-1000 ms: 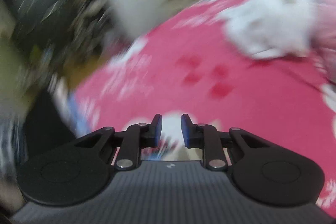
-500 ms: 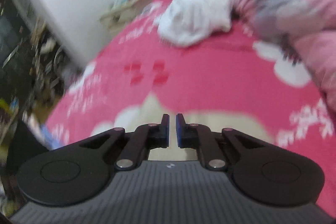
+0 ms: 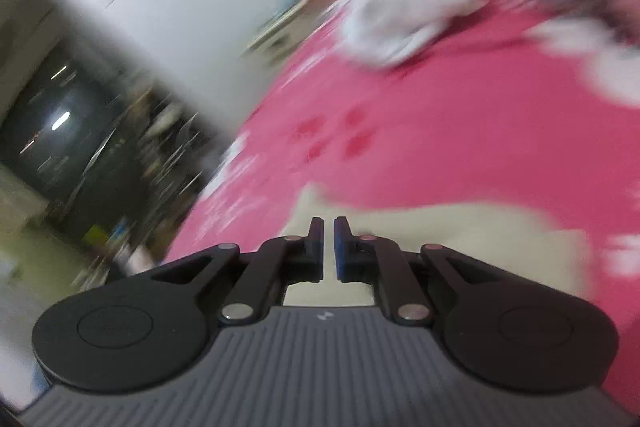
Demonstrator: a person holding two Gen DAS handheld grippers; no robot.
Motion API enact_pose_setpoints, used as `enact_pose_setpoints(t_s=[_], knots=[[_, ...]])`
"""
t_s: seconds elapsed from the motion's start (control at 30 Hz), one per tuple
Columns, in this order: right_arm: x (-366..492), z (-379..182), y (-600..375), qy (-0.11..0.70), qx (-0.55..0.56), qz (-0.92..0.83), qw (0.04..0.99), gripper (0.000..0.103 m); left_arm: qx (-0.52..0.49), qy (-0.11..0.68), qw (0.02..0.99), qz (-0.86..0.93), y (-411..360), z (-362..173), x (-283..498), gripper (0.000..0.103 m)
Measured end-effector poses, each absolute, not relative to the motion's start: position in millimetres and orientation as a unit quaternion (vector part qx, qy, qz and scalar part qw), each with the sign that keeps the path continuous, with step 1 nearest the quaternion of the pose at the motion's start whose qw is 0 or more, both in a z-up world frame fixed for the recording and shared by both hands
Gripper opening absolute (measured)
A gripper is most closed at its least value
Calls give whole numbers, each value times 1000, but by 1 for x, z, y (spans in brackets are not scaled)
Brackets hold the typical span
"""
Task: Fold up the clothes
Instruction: 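Close the right gripper on the hoodie edge and lift it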
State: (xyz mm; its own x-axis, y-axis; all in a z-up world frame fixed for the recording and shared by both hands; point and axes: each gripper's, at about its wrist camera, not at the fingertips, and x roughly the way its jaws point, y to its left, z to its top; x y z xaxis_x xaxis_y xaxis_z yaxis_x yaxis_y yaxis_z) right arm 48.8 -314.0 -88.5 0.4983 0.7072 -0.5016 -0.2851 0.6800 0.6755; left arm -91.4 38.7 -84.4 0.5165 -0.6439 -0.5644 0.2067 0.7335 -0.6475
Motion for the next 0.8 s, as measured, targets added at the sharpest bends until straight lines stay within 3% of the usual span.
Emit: enact_pose_setpoints(t_s=[0.03, 0.13, 0.3, 0.4, 0.5, 0.57, 0.63, 0.8], knots=[[61, -103, -313, 414, 260, 270, 830, 0, -261, 417, 832, -255, 38, -84, -92, 69], [80, -123, -350, 395, 329, 149, 845, 2, -260, 417, 835, -248, 36, -82, -92, 69], [16, -60, -378, 351, 289, 146, 878, 6, -290, 424, 824, -237, 50, -82, -92, 74], [-30, -46, -360, 398, 247, 208, 859, 8, -308, 435, 818, -217, 56, -89, -94, 74], [-56, -70, -333, 465, 210, 220, 831, 12, -327, 446, 804, -217, 56, -101, -99, 76], [-57, -95, -325, 494, 167, 163, 838, 0, -341, 446, 799, -214, 57, -105, -103, 76], [-59, -92, -336, 487, 219, 138, 834, 0, -334, 441, 805, -213, 59, -98, -110, 76], [-100, -53, -318, 452, 199, 193, 848, 22, -301, 460, 809, -211, 53, -99, -128, 78]])
